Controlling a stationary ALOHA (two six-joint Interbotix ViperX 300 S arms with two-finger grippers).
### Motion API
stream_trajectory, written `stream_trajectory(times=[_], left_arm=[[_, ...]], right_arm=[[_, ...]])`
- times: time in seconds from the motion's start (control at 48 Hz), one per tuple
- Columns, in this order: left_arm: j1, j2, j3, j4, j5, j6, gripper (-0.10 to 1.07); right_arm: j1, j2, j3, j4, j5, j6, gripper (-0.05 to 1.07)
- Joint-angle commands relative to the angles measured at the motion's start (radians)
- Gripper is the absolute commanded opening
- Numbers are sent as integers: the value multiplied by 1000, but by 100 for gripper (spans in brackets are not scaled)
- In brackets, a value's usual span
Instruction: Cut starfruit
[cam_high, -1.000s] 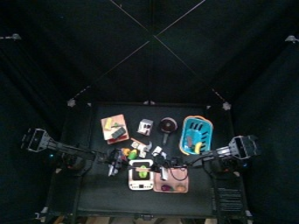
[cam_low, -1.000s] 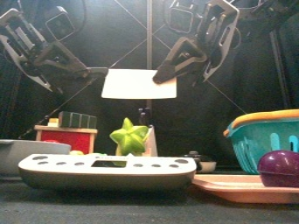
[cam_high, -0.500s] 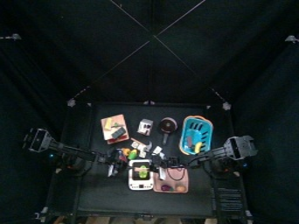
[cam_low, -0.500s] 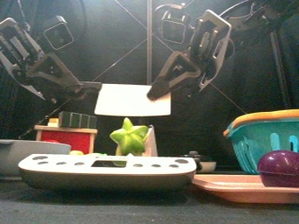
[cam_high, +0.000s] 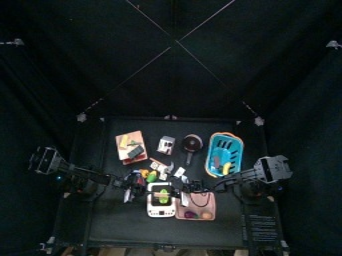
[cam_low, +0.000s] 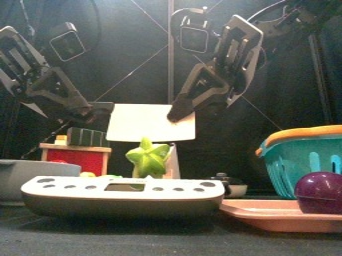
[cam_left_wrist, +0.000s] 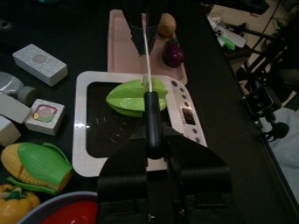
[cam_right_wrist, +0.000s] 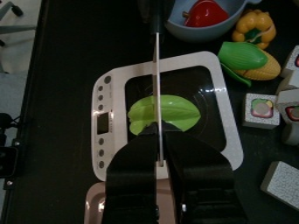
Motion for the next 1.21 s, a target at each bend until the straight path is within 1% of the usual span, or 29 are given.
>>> stream_trajectory(times=[0.0,0.292,0.646,1.188], left_arm=[[-3,0,-12,-2,2,0,29],[-3,6,-9,-2,2,0,29],[-3,55,-18,0,2,0,29],[-2,74,-20,-2,3,0,29]], right_arm=[[0,-14,-26,2,-5,-3,28],[-2,-2,-26,0,-5,-3,28],[-3,15,-26,2,-5,-3,28],[-5,31,-26,2,-3,-3,28]])
